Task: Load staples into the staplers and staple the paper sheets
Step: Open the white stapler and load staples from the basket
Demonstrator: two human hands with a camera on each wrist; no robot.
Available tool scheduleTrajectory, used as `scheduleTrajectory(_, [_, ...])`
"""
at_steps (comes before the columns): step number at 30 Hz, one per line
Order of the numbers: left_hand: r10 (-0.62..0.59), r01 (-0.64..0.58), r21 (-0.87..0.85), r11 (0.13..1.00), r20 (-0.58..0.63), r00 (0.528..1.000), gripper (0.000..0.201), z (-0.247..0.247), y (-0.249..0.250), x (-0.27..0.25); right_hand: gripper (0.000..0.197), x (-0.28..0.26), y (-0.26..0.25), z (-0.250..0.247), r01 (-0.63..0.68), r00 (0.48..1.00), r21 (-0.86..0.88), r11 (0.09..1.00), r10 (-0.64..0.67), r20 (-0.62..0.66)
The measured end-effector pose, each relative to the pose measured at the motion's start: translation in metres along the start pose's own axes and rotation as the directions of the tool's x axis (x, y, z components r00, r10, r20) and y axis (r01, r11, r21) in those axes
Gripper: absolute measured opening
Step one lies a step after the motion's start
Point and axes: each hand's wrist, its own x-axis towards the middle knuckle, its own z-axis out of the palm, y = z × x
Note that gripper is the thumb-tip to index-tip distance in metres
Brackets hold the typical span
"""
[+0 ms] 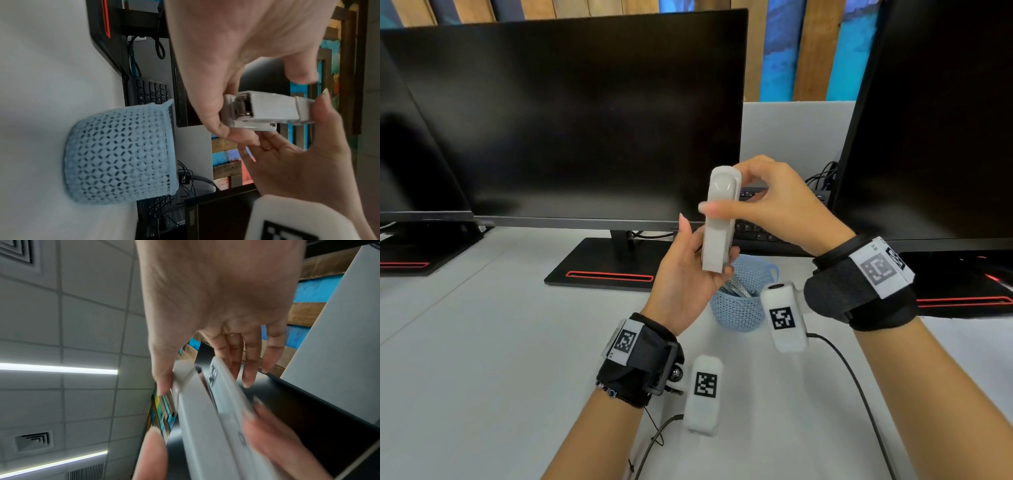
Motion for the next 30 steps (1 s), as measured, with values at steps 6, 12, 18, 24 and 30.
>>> scheduleTrajectory(6, [0.021, -0.033, 0.106, 0.994, 0.104, 0.994, 0.046, 0.002, -0.004, -0.002, 0.076, 0.007, 0.008, 0.004, -0.22, 0.965, 0.246, 0.944, 0.248, -0.088])
scheduleTrajectory(12, [0.03, -0.044, 0.202, 0.978, 0.071, 0.997, 0.031, 0.0, -0.008, -0.001, 0.064, 0.005, 0.011, 0.007, -0.357, 0.934, 0.334, 0.873, 0.327, 0.143])
scheduleTrajectory(18, [-0.025, -0.008, 0.28, 0.96, 0.113, 0.993, 0.048, 0.003, -0.008, -0.004, 0.056, -0.008, 0.004, 0.001, -0.321, 0.945, 0.334, 0.886, 0.321, 0.057])
scheduleTrajectory(24, [-0.139, 0.082, 0.278, 0.957, 0.192, 0.972, 0.058, 0.002, -0.013, -0.005, 0.053, -0.045, -0.009, -0.043, -0.375, 0.92, 0.428, 0.822, 0.388, 0.061])
scheduleTrajectory(30, [-0.18, 0.154, 0.251, 0.956, 0.082, 0.98, 0.047, 0.006, -0.012, -0.006, 0.051, -0.111, -0.019, -0.116, -0.502, 0.858, 0.358, 0.788, 0.506, 0.089])
